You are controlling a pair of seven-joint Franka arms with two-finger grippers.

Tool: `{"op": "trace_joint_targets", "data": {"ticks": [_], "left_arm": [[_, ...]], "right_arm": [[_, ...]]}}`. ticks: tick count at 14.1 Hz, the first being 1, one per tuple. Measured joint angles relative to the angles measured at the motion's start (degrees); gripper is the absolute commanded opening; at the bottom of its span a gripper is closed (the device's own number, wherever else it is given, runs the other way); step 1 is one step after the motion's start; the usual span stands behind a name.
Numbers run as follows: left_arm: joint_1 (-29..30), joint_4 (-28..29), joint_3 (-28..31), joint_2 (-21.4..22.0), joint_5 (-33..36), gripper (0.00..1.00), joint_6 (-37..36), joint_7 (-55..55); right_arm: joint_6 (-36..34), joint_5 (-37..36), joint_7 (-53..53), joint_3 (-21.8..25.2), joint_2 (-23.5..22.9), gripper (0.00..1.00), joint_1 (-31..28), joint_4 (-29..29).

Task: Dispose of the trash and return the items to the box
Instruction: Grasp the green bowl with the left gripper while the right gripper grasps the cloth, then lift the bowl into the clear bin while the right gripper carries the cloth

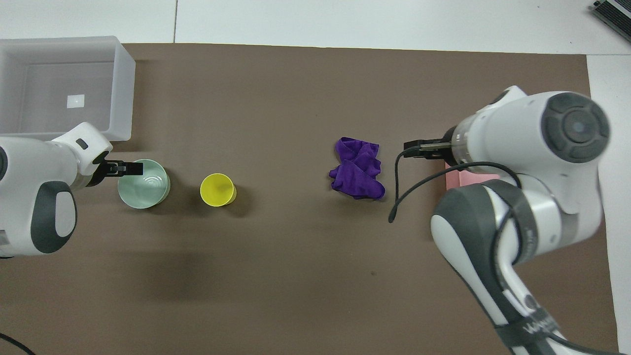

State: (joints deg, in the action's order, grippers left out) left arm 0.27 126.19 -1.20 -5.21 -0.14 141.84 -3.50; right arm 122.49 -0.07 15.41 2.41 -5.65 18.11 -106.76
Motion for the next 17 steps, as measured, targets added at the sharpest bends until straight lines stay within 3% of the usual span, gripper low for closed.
{"op": "trace_joint_targets", "data": {"ticks": [2,3,5,6,11,12,15,17], "left_arm": [[0.0,0.2,0.0,-2.0,0.0,0.98,2.1,0.0],[0.0,0.2,0.0,-2.8,0.0,0.75,2.6,0.0],[0.0,0.2,0.0,-3.6,0.0,0.14,2.9,0.0],[0.0,0.2,0.0,-3.7,0.0,0.0,2.9,0.0],[0.0,0.2,0.0,-3.7,0.0,0.0,2.9,0.0],[0.1,0.1,0.0,-3.6,0.0,0.0,2.9,0.0],[0.6,-0.1,0.0,-1.6,0.0,0.0,3.0,0.0],[1.1,-0.4,0.1,0.2,0.0,0.0,2.1,0.0]], "right_arm": [[6.4,0.5,1.1,0.0,-5.3,1.0,2.4,-0.1],[9.1,0.6,1.8,0.0,-7.7,1.0,3.4,-0.1],[12.1,0.7,2.6,0.0,-11.4,1.0,4.8,0.0],[13.4,0.7,2.6,0.0,-12.7,1.0,5.2,0.0],[19.8,0.8,2.6,-0.2,-18.5,1.0,6.6,-0.3],[20.0,0.8,2.6,-0.2,-19.0,0.91,6.5,-0.4],[20.0,0.8,2.6,-0.2,-19.1,0.04,6.5,-1.0],[20.0,0.8,2.6,-0.2,-19.1,0.0,6.5,-1.2]]}}
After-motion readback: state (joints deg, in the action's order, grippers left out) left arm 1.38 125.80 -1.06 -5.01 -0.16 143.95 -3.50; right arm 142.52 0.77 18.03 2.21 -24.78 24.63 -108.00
